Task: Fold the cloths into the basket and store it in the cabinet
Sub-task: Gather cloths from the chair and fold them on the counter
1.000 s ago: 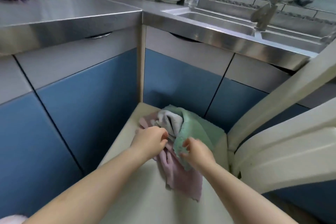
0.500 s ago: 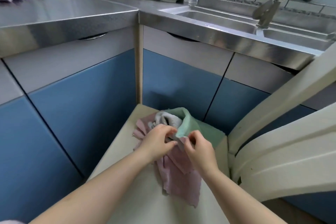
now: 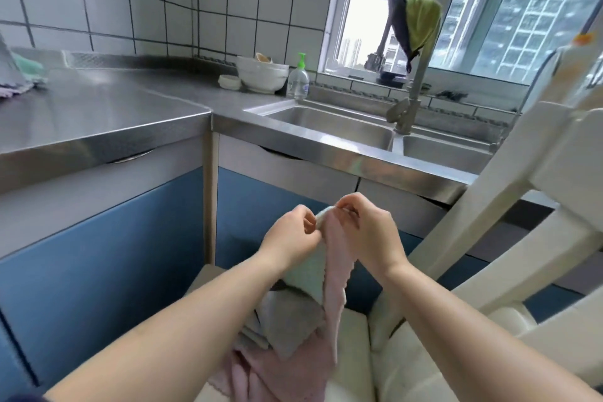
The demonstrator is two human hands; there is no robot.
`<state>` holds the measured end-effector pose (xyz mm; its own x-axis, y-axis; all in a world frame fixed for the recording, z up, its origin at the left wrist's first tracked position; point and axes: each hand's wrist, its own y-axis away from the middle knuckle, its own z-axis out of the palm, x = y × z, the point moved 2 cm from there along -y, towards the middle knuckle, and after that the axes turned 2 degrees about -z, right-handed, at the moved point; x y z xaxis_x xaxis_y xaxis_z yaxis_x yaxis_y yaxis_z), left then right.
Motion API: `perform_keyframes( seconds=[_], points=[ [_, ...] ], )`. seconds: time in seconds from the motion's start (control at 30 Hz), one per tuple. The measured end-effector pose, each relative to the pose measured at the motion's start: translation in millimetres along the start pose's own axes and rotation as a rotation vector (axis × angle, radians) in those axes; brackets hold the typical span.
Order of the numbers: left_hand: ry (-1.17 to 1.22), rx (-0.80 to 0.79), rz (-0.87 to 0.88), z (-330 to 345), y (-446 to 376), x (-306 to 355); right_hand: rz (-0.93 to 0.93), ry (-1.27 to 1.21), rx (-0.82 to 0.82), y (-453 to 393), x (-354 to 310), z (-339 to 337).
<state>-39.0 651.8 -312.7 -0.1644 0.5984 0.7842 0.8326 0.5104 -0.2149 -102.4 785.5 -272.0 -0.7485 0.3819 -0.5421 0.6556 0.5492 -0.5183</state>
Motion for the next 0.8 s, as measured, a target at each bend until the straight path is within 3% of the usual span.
perform_keyframes(
  seconds=[0.27, 0.43, 0.5, 0.6, 0.8],
  points=[
    [-0.18, 0.147, 0.09, -46, -26, 30, -0.083, 0.002, 0.141, -47, -37, -53],
    [-0.203, 0.433, 0.347, -102, -14, 38, -0.139, 0.004, 0.19, -50, -53, -69],
    [-0.288, 0.479, 0.458, -130, -10, 44, -0.146, 0.008, 0.193, -51, -58, -74],
    [-0.461, 0.429, 0.587, -169, -2, 47, -0.181, 0.078, 0.181, -54, -66, -76],
    [-0.821, 0.33, 0.63, -229, 23, 11, -0.266, 0.238, 0.024, -53, -84, -51]
  ],
)
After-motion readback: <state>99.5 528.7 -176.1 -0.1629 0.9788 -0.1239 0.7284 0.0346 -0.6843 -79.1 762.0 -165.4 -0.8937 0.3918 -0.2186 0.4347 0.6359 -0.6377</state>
